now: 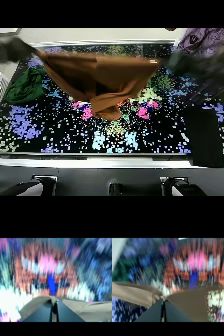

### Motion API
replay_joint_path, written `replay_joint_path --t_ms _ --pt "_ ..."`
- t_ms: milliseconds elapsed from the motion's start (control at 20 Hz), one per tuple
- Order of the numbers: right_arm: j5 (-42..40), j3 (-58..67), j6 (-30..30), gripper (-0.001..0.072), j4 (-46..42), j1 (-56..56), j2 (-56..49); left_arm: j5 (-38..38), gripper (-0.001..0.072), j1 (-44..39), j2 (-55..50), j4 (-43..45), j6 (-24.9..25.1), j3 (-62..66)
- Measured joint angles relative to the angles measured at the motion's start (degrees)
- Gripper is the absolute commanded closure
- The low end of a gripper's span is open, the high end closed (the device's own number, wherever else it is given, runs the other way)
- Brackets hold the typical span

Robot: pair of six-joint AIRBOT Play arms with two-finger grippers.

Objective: Fold the clothes and pants, and hang the long-sleeved shirts on hangers.

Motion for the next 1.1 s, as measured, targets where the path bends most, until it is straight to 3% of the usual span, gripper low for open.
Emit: replay_joint_path --t_ms 250,550,800,1100 --pt "3.9 13.5 3.4 0.0685 -3.1 -0.4 8.2 -1.0 0.0688 1.4 11.1 1.0 0.0 7.1" --pt "1.4 17.3 8.5 0.0685 -9.8 -0.5 11.8 2.0 0.0689 1.7 17.6 2.2 -1.2 7.9" --pt "-0.6 17.7 9.6 0.0684 -12.3 -0.5 -1.2 6.2 0.0689 1.7 11.4 2.9 -2.2 2.9" --pt "-4.6 17.7 6.9 0.0683 -6.5 0.7 -27.0 7.5 0.0689 1.6 -10.7 3.9 -2.3 -0.7"
